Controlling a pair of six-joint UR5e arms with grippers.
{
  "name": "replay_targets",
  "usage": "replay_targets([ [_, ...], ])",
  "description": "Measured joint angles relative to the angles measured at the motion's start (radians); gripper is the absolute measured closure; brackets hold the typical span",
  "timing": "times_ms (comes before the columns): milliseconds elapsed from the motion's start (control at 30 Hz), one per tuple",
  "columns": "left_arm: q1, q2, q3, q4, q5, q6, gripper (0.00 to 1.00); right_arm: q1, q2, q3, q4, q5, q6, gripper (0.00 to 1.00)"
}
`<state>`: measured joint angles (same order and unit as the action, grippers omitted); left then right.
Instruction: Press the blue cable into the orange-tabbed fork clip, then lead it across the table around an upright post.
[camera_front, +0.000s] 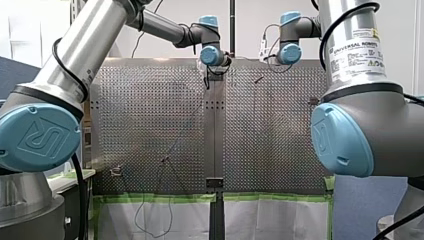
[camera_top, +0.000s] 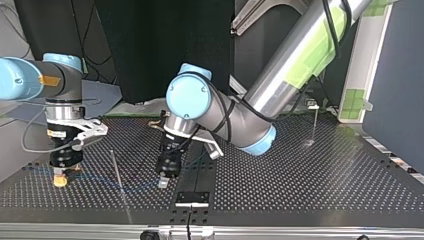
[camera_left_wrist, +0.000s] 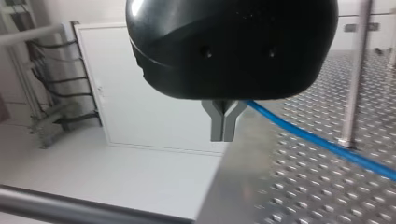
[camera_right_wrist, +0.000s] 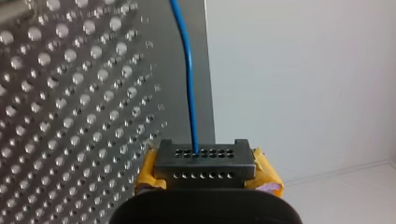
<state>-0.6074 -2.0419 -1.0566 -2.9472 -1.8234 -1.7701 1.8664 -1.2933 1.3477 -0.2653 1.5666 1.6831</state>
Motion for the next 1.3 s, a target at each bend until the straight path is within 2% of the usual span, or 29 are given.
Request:
replay_targets([
  [167,-0.008,-0.009,0.02,0.0,0.002,-0.011,1.0,-0.025,-0.001,0.0,0.009,-0.006,0.002,1.0],
  [333,-0.025,-0.047,0.052,-0.019,0.008,-0.014,1.0,-0.049,-0.002,0.0,0.012,-0.017,0.01,1.0],
  [633,-0.047,-0.107,0.076,-0.024,0.011,-0.015,1.0,-0.074,-0.001,0.002,0.014,-0.026,0.012,1.0],
  [800,-0.051,-0.118,0.08,-0.021,0.011,-0.019,1.0,-0.08,0.0,0.004,0.013,-0.028,0.013,1.0],
  [1300,-0.058,-0.132,0.084,-0.017,0.022,-0.028,1.0,-0.138,0.034,0.018,0.009,-0.067,0.047,1.0],
])
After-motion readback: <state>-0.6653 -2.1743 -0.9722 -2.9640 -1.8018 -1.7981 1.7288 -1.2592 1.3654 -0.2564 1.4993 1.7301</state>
